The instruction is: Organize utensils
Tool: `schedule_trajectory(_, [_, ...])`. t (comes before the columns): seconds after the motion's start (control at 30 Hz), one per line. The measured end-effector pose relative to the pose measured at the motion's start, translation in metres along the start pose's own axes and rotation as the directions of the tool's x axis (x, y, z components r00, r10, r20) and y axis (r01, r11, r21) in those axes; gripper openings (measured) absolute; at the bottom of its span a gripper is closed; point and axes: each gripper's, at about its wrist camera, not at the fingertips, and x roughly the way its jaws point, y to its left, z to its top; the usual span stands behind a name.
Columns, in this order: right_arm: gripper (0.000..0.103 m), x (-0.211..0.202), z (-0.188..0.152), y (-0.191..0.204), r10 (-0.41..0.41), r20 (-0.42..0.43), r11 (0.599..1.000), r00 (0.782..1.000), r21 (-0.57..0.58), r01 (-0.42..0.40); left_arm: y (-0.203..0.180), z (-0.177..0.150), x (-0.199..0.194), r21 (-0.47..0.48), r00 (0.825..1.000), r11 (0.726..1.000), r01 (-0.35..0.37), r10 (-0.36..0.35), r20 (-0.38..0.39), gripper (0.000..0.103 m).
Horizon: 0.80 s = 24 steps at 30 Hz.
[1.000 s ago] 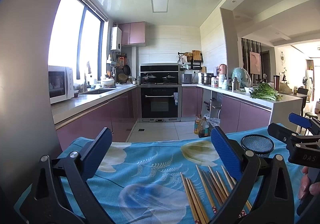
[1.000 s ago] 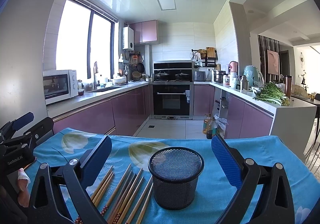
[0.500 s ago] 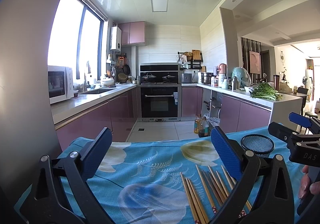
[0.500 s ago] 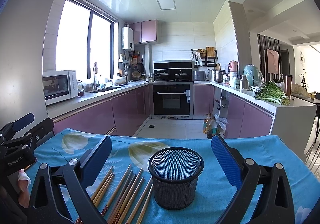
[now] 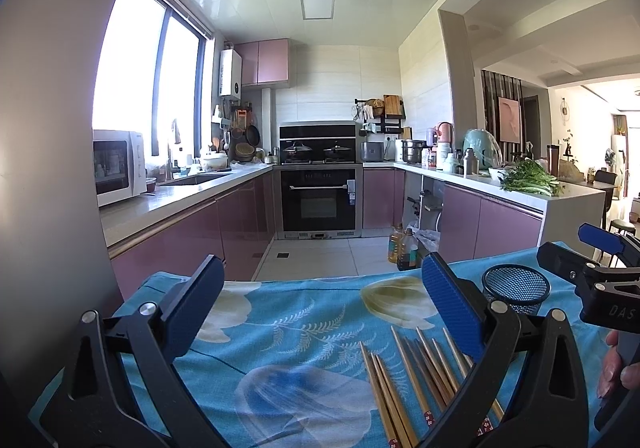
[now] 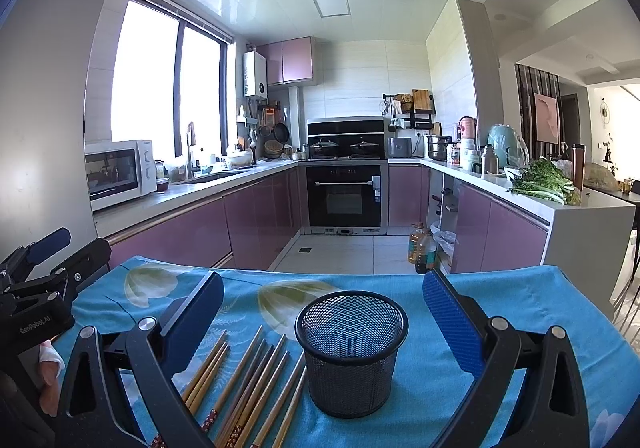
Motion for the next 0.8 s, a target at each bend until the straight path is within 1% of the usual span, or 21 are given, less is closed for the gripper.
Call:
schedule_trajectory(0.33, [0.097, 0.0, -0.002, -0.004, 0.006, -0.009, 1.0, 1.0, 0.003, -0.006, 0.0, -0.001, 0.003, 0.004, 1.0, 1.0, 0.001, -0.001, -0.021, 0.097])
schedule_trajectory(0.47, [0.097, -0.001, -0.005, -0.005, 0.034, -0.046, 0.999, 0.998, -0.009, -0.035, 0.0, -0.003, 0.008, 0.011, 0.999, 1.0, 0.01, -0.01, -0.047, 0.097])
schedule_trajectory(0.53, [0.097, -0.002, -0.007, -0.004, 0.066, -0.077, 0.998, 0.995, -0.018, -0.067, -0.001, -0.004, 0.012, 0.023, 0.997, 1.0, 0.02, -0.018, -0.07, 0.097])
schedule_trajectory(0.6, [0.097, 0.0, -0.012, -0.002, 0.103, -0.131, 0.994, 0.986, -0.024, -0.108, 0.0, -0.008, 0.018, 0.031, 0.993, 0.999, 0.041, -0.038, -0.108, 0.097])
schedule_trajectory(0.7, [0.096, 0.006, -0.026, 0.002, 0.158, -0.226, 0.986, 0.961, -0.016, -0.166, 0.001, -0.015, 0.032, 0.042, 0.982, 0.997, 0.063, -0.055, -0.18, 0.097])
schedule_trajectory(0.8, [0.09, 0.014, -0.042, 0.008, 0.176, -0.31, 0.981, 0.934, -0.023, -0.193, 0.001, -0.024, 0.047, 0.053, 0.961, 0.994, 0.096, -0.079, -0.265, 0.097])
